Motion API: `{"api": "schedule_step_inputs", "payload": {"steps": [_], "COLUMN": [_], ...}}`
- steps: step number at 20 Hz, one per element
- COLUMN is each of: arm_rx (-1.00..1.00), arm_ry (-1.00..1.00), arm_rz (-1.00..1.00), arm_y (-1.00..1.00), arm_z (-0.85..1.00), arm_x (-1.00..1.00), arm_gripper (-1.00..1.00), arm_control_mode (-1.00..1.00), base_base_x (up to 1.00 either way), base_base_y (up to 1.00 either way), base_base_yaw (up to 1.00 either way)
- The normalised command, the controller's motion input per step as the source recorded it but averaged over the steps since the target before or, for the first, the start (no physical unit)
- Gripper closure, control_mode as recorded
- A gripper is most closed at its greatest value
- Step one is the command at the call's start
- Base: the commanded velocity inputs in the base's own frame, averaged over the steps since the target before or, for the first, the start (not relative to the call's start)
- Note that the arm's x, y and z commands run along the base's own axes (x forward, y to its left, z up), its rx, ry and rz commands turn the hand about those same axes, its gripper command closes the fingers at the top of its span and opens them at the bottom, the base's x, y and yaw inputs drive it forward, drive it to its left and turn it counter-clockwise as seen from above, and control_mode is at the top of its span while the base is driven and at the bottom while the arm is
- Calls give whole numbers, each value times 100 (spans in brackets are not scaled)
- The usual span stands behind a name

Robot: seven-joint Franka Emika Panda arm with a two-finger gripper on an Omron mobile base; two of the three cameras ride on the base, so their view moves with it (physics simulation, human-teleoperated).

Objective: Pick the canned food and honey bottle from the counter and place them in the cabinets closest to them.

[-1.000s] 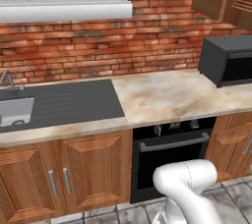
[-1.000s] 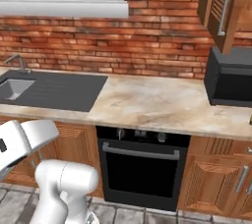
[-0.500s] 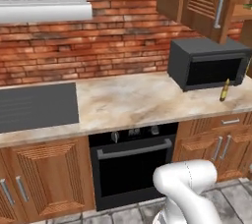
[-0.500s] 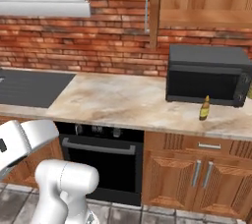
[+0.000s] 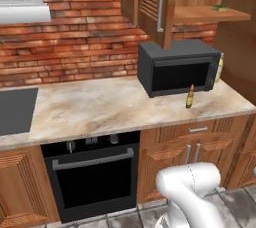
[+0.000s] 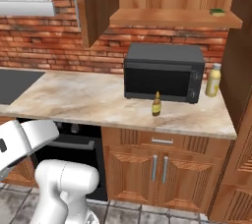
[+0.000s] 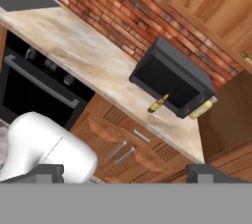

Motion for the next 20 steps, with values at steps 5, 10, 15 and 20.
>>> {"api": "schedule_step_inputs", "payload": {"steps": [5, 10, 15, 20], "arm_rx": [0, 0, 0, 0], "arm_ry": [0, 0, 0, 0], "arm_rz": [0, 0, 0, 0], "arm_y": [0, 0, 0, 0], "arm_z": [0, 0, 0, 0], "arm_x": [0, 0, 0, 0], "arm_gripper": [-100, -100, -100, -100], "arm_control_mode": [100, 100, 100, 100], "base_base_x": [12, 7, 0, 11], "base_base_y": [-77, -55, -5, 0], "base_base_yaw": [0, 0, 0, 0]}}
